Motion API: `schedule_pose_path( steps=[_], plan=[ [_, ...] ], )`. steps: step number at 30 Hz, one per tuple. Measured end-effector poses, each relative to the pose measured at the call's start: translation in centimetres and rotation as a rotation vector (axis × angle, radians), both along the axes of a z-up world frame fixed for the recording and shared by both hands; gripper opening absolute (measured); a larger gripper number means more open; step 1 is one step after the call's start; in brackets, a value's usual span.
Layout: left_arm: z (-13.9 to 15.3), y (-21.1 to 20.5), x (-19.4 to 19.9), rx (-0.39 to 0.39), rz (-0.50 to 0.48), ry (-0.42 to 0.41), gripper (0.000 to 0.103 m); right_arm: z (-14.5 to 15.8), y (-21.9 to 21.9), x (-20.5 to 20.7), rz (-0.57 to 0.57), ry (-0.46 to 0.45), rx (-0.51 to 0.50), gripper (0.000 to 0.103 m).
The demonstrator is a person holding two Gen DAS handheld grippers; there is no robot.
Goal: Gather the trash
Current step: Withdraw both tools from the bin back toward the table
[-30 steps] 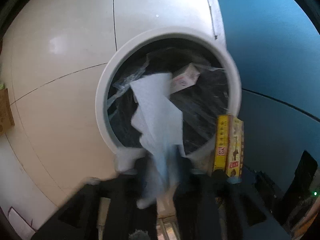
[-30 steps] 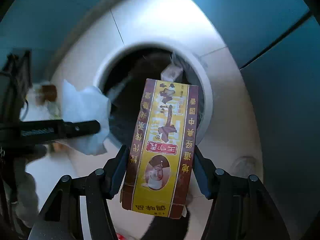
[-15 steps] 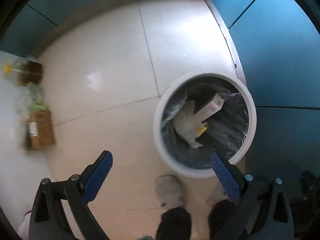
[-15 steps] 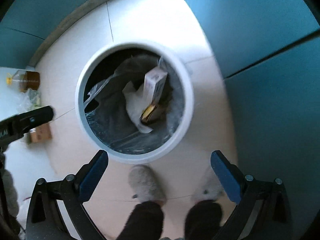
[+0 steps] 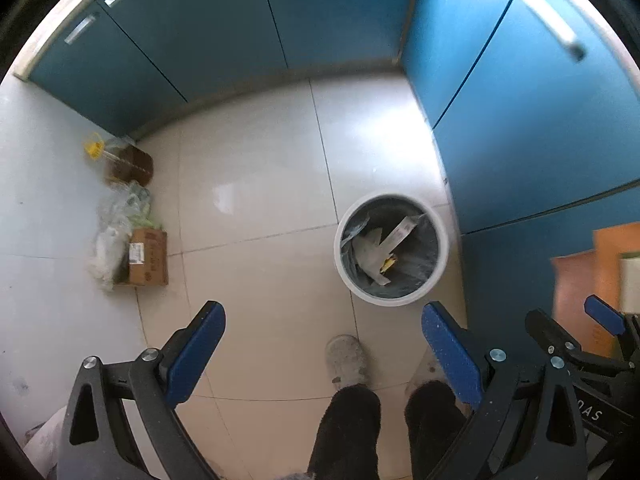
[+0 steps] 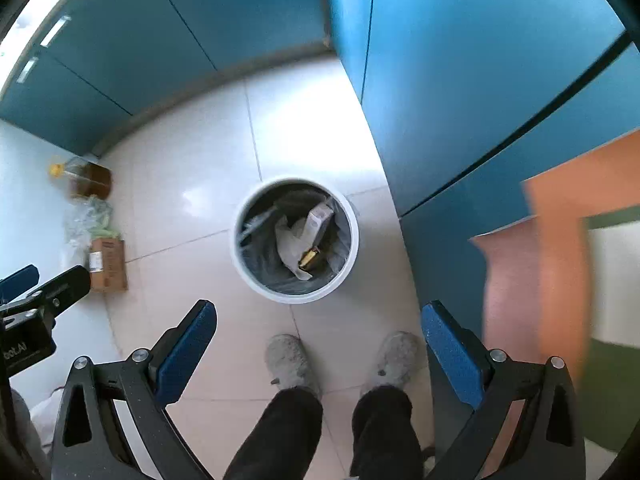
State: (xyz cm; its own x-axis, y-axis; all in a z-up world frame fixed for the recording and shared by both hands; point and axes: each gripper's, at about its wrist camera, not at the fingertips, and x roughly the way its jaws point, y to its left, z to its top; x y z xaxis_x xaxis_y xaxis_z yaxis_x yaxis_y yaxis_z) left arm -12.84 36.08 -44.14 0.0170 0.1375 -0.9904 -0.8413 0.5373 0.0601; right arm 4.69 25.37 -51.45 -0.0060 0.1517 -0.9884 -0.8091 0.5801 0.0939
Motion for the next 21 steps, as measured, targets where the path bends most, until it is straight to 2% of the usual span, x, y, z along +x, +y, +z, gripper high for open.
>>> schedule_pose_path(
  steps=[6, 11, 15, 17, 21],
  plan=[
    [8.1, -2.8, -0.8, 0.055, -0.015, -0.051, 0.1, 10.7, -2.6, -0.7, 0.027, -0.028, 0.078, 0.103],
    [12.9, -4.8, -1.2, 0.084, -0.011, -0.067, 0.1, 17.3, -4.8, -1.0, 0.039, -0.033, 0.144, 0.103],
    [16.8, -6.1, -0.4, 0.159, -0.045, -0.041, 0.1, 21.0, -6.6, -0.5, 0.009, -0.006, 0.202, 0.103],
    [18.5, -6.9, 0.8, 0.194, -0.079, -0.056, 0.1, 22.2, -7.8, 0.6, -0.035, 0.021, 0.227, 0.103],
    [21.9, -8.7, 6.5, 0.244, -0.174, -0.09, 0.1, 24.5, -12.1, 5.7, -0.204, 0.05, 0.278, 0.103]
  ],
)
